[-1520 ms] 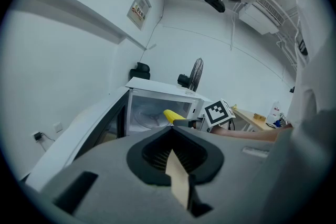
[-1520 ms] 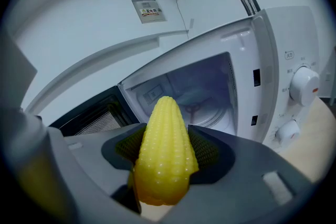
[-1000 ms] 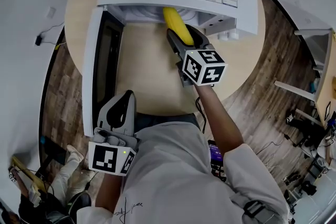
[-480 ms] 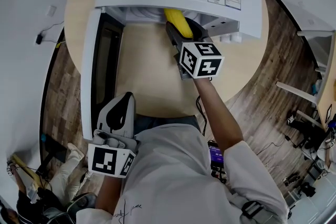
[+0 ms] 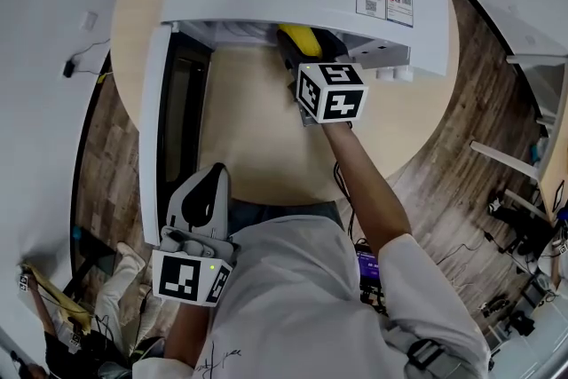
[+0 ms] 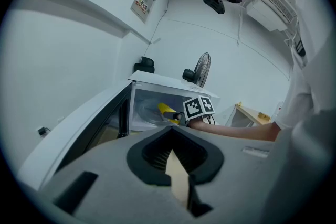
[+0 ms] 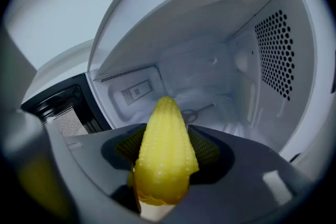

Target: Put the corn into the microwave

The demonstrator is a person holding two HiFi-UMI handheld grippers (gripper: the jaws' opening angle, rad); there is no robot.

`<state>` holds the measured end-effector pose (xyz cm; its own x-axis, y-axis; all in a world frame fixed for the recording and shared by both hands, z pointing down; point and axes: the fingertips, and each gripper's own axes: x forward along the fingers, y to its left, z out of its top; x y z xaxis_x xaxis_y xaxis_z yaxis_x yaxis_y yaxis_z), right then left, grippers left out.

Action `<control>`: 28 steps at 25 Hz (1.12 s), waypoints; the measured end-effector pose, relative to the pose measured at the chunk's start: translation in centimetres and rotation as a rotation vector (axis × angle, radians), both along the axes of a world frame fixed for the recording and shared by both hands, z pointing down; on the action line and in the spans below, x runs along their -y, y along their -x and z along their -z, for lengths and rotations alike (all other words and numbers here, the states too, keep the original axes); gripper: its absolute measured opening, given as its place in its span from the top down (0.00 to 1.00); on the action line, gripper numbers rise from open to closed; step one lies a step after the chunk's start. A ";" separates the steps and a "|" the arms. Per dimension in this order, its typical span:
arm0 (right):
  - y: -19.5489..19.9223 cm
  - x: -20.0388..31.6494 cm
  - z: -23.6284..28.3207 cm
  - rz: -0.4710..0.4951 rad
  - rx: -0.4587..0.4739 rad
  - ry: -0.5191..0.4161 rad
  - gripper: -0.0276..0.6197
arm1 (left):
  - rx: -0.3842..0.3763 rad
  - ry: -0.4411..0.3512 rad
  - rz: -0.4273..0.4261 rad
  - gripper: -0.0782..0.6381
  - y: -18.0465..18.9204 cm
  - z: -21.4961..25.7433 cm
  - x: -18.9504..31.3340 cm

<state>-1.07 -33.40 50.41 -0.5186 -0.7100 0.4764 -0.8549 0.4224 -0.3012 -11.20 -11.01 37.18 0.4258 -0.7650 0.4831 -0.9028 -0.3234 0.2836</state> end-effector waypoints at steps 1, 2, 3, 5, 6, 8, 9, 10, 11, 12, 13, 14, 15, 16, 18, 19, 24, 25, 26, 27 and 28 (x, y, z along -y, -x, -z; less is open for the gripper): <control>0.0 0.2 -0.2 -0.002 -0.005 -0.001 0.55 | -0.002 0.001 0.000 0.90 0.0 0.0 0.1; 0.0 0.5 -0.3 -0.007 -0.010 -0.002 0.55 | -0.006 -0.001 0.000 0.90 -0.1 0.0 0.2; 0.0 0.8 -0.5 -0.016 -0.013 -0.003 0.55 | -0.014 -0.004 -0.001 0.90 -0.1 0.1 0.3; -0.1 1.3 -0.8 -0.033 -0.016 -0.004 0.55 | -0.033 -0.017 -0.004 0.90 -0.1 0.5 0.4; 0.0 1.5 -1.0 -0.037 -0.021 -0.005 0.55 | -0.036 -0.022 -0.006 0.90 -0.1 0.6 0.6; 0.1 1.8 -1.1 -0.036 -0.037 -0.015 0.55 | -0.028 -0.024 -0.005 0.90 0.0 0.5 0.8; 0.1 1.9 -1.2 -0.036 -0.045 -0.021 0.55 | -0.023 -0.021 -0.003 0.90 0.1 0.5 0.9; 0.2 2.1 -1.2 -0.037 -0.052 -0.027 0.55 | -0.019 -0.018 -0.001 0.90 0.1 0.4 0.9; 0.2 2.3 -1.2 -0.040 -0.058 -0.032 0.55 | -0.017 -0.015 0.000 0.90 0.2 0.3 1.0; 0.2 2.4 -1.2 -0.044 -0.065 -0.037 0.55 | -0.016 -0.013 0.002 0.90 0.3 0.2 1.0; 0.2 2.7 -1.3 -0.049 -0.072 -0.042 0.55 | -0.016 -0.011 0.002 0.90 0.3 0.1 1.1; 0.2 2.9 -1.3 -0.053 -0.081 -0.047 0.55 | -0.015 -0.011 0.001 0.90 0.3 0.1 1.1; 0.2 3.1 -1.4 -0.056 -0.091 -0.052 0.55 | -0.016 -0.009 -0.001 0.90 0.3 0.0 1.1; 0.3 3.2 -1.4 -0.056 -0.102 -0.057 0.55 | -0.016 -0.007 -0.004 0.90 0.3 0.0 1.1; 0.5 3.5 -1.5 -0.053 -0.121 -0.063 0.55 | -0.018 -0.002 -0.008 0.90 0.2 -0.2 1.1; 0.6 3.6 -1.6 -0.052 -0.129 -0.065 0.55 | -0.020 0.000 -0.008 0.90 0.2 -0.2 1.0; 0.9 4.6 -1.9 -0.064 -0.155 -0.072 0.55 | -0.025 0.010 -0.013 0.90 0.2 -0.3 0.7; 0.9 4.7 -1.9 -0.065 -0.162 -0.074 0.55 | -0.026 0.009 -0.015 0.90 0.2 -0.3 0.7; 0.9 4.9 -1.9 -0.064 -0.171 -0.077 0.55 | -0.026 0.009 -0.016 0.90 0.3 -0.3 0.8; 1.0 5.1 -1.9 -0.062 -0.182 -0.082 0.55 | -0.024 0.009 -0.016 0.90 0.3 -0.3 0.8; 1.0 5.2 -2.0 -0.060 -0.196 -0.087 0.55 | -0.022 0.008 -0.017 0.90 0.4 -0.3 0.8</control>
